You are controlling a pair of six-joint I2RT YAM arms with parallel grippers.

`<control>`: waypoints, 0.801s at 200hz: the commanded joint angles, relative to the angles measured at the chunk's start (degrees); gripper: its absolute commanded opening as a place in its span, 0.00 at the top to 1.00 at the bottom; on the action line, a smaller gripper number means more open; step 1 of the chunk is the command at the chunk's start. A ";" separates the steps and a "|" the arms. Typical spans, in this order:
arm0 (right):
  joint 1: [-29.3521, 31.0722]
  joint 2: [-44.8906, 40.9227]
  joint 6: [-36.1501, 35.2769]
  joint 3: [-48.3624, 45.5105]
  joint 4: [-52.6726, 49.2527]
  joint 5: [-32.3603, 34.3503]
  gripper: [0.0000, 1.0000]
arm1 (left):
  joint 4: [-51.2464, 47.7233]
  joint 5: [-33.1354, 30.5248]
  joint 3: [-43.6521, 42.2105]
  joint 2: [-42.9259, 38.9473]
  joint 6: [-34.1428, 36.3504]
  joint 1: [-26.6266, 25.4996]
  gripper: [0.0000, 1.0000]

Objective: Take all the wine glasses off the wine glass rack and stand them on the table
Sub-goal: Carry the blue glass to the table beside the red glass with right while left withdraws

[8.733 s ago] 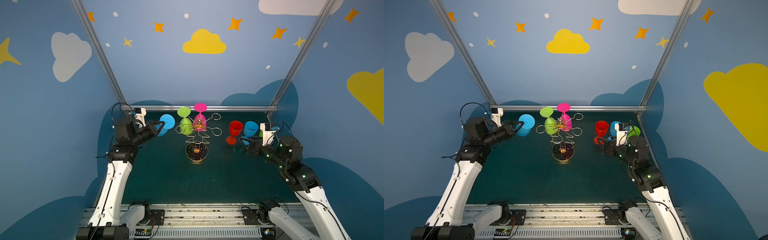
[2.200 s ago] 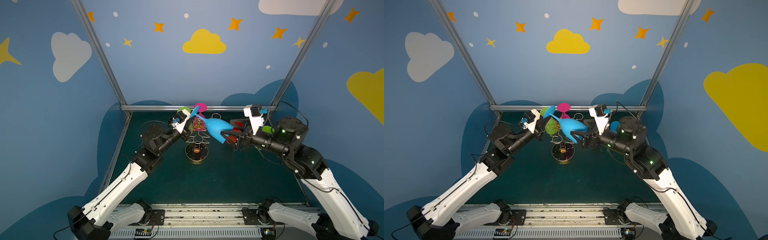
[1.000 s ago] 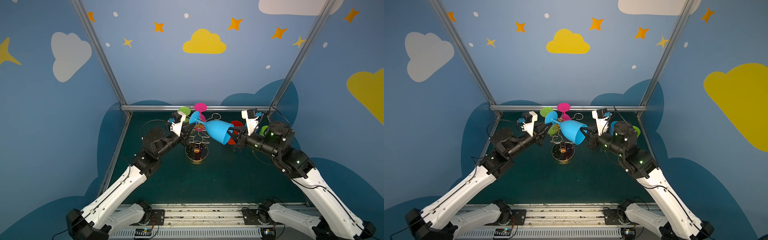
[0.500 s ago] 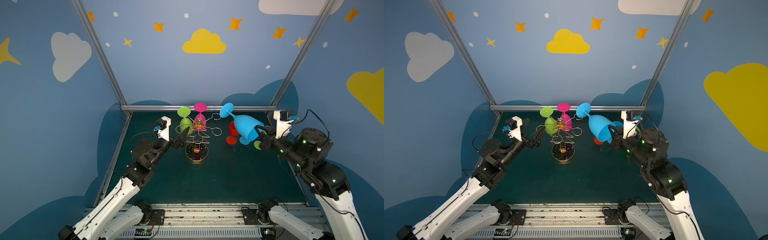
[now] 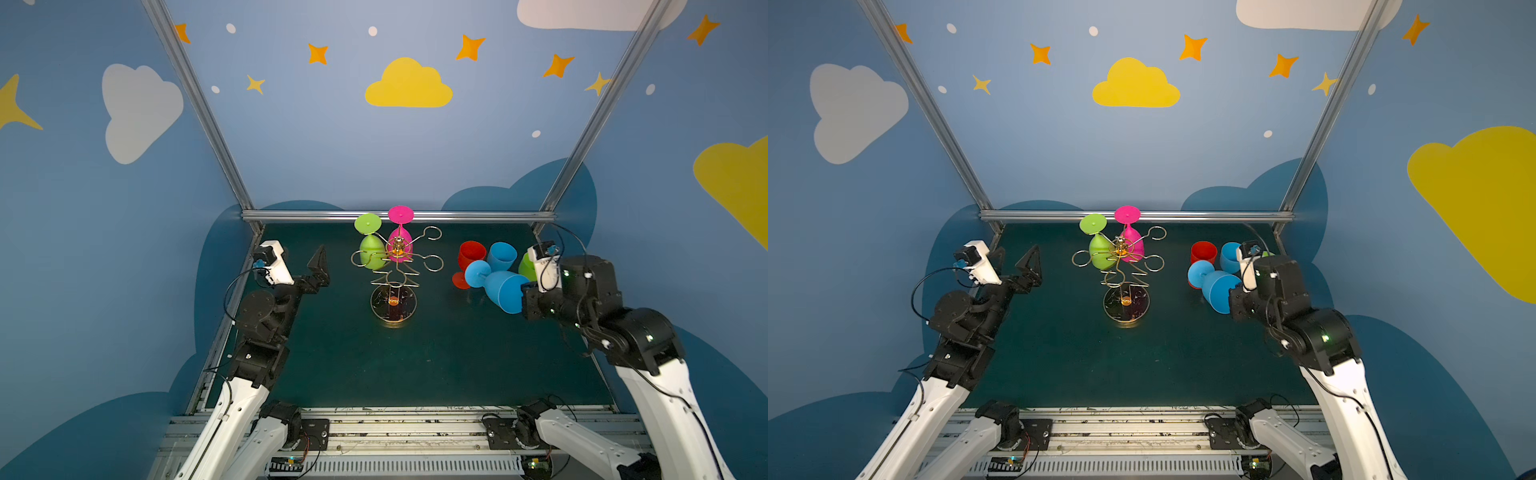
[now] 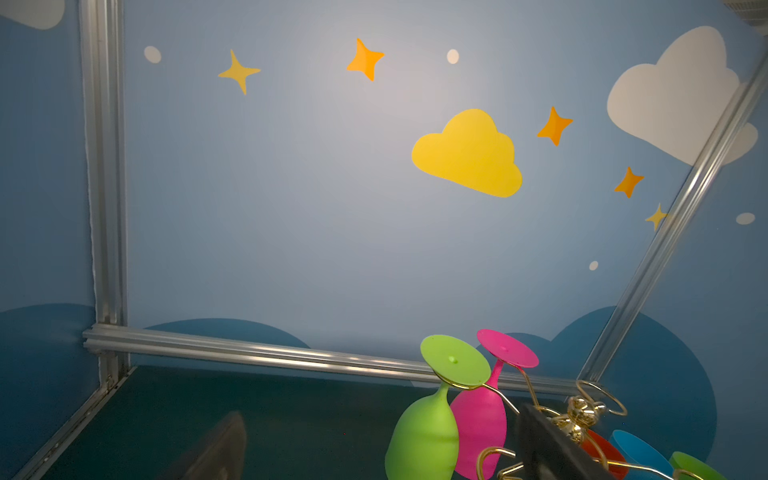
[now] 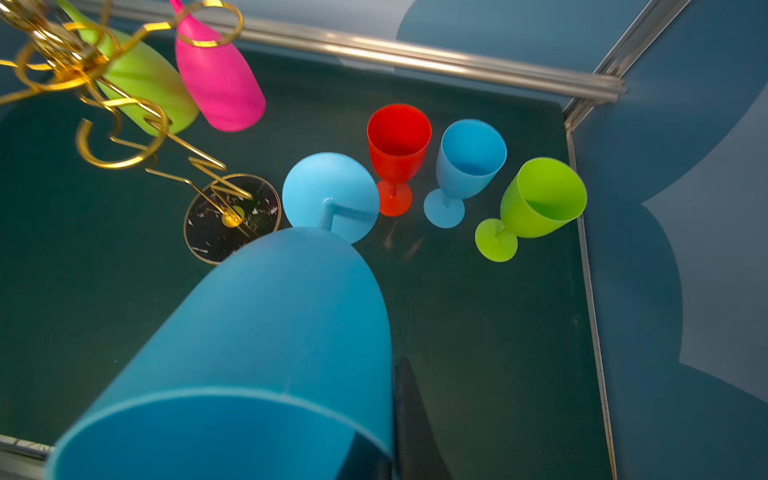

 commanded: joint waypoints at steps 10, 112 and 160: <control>-0.68 5.23 -1.22 -2.35 -0.92 -0.53 1.00 | -1.26 2.49 -1.37 -2.50 -3.22 2.38 0.01; -3.12 24.82 -4.04 -0.63 3.46 -6.64 1.00 | -2.88 5.53 -2.44 -4.94 -3.15 5.79 0.01; -3.86 31.60 -3.94 2.28 3.13 -6.85 1.00 | -3.24 6.14 -2.70 -5.15 -3.39 6.49 0.00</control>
